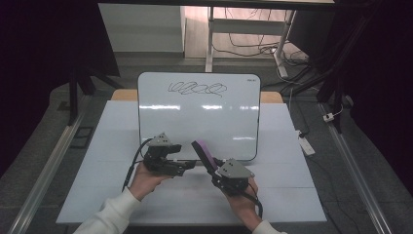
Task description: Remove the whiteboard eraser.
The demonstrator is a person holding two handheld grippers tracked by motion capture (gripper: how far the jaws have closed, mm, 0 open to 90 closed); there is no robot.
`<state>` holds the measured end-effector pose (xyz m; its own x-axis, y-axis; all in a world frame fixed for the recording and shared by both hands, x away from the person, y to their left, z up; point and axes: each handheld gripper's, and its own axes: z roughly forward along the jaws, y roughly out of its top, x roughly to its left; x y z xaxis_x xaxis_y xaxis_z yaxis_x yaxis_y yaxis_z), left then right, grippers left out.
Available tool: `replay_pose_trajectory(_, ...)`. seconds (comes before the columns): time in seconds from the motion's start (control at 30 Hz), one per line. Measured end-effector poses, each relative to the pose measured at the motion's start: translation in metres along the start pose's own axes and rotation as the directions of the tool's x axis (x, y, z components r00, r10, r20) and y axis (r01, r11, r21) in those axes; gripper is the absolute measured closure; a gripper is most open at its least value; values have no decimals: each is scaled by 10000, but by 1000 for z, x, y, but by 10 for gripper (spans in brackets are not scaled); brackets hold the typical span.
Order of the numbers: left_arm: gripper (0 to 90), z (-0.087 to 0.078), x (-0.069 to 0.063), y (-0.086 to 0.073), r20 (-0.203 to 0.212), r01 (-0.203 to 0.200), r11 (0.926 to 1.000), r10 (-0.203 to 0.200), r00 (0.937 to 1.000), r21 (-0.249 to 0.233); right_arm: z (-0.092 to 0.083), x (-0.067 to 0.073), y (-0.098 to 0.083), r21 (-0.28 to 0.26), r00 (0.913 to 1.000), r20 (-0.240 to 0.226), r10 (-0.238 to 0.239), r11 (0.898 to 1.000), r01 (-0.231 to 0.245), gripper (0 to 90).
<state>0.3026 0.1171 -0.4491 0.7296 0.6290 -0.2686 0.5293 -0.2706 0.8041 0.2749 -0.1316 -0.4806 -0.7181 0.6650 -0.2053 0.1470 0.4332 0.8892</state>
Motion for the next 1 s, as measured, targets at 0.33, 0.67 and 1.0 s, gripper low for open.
replay_pose_trajectory(0.33,161,9,-3,6,171,116,9998,-113,9998,-139,4,13,-1,-165,9993,-12,-373,9992,373,652)
replay_pose_trajectory(0.67,345,11,1,6,537,104,9999,-97,9985,-123,4,21,-3,-428,9978,-106,-655,9970,650,652)
replay_pose_trajectory(1.0,399,11,1,5,755,-275,9996,268,9968,90,8,15,-4,-188,9913,-1138,-666,9977,648,537)
